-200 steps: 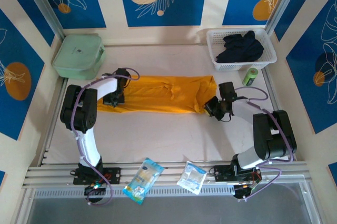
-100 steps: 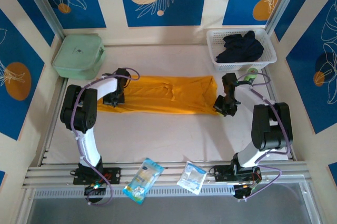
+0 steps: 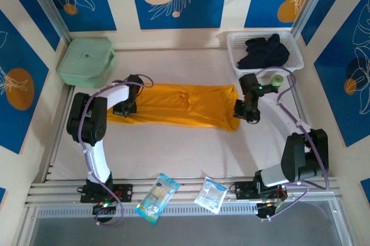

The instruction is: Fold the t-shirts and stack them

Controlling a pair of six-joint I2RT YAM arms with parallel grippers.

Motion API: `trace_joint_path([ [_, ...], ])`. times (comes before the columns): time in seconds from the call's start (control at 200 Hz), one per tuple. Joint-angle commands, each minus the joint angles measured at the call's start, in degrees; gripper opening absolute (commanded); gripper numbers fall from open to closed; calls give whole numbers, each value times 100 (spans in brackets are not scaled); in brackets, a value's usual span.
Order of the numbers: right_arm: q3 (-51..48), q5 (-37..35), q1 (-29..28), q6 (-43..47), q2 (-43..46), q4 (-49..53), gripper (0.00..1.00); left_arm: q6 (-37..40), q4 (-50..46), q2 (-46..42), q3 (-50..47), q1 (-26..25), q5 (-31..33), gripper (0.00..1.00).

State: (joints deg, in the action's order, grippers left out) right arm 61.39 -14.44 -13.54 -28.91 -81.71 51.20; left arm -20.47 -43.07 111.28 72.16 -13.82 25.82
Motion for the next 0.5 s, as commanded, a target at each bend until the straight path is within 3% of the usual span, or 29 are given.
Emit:
trace_joint_path([
  [0.0,50,950,-526,519,-275,-288,32,21,-276,112,111,-3,268,5],
  [0.22,254,1300,-571,377,-1706,-854,23,34,-307,126,123,-1,397,6],
  [0.495,649,294,-74,868,-1919,-417,21,63,-424,212,178,1,662,5],
])
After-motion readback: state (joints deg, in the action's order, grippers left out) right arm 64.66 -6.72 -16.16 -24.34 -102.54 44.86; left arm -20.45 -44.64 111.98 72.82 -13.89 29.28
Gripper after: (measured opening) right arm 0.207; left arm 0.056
